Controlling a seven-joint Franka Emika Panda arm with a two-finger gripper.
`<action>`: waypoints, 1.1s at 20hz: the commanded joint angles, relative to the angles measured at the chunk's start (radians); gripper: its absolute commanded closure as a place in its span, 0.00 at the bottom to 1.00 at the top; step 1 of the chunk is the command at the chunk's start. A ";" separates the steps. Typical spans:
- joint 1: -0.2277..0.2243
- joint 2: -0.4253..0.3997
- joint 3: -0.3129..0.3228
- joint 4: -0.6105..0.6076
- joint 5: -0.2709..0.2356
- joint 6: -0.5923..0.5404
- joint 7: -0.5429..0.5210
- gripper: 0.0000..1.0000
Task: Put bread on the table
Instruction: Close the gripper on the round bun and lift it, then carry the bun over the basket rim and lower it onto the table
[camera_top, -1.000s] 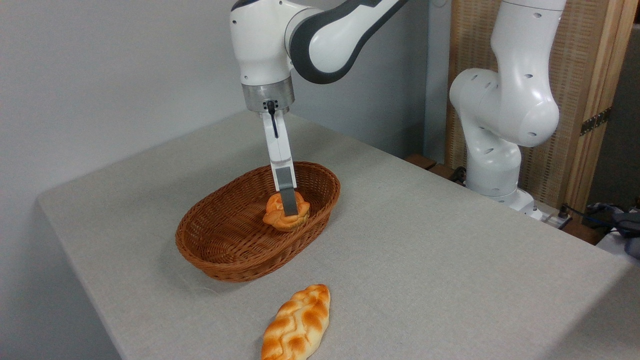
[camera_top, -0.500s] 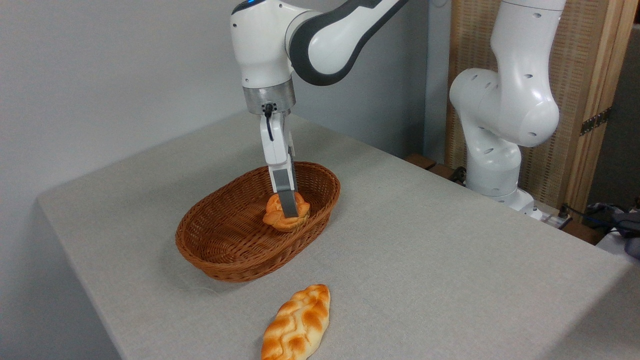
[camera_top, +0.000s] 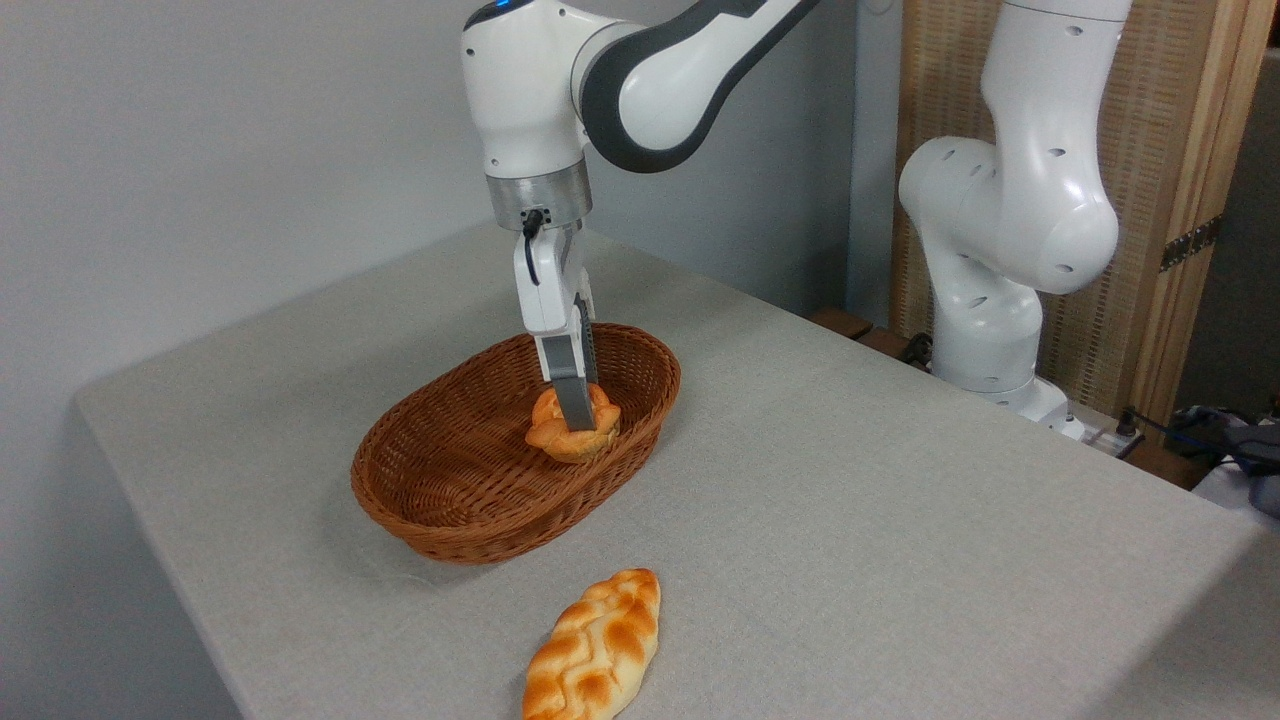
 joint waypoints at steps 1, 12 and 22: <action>-0.007 -0.004 0.014 -0.014 0.003 0.017 0.029 0.70; -0.001 -0.030 0.049 0.000 -0.047 -0.001 0.049 0.72; -0.001 -0.047 0.142 0.127 -0.100 -0.182 0.053 0.82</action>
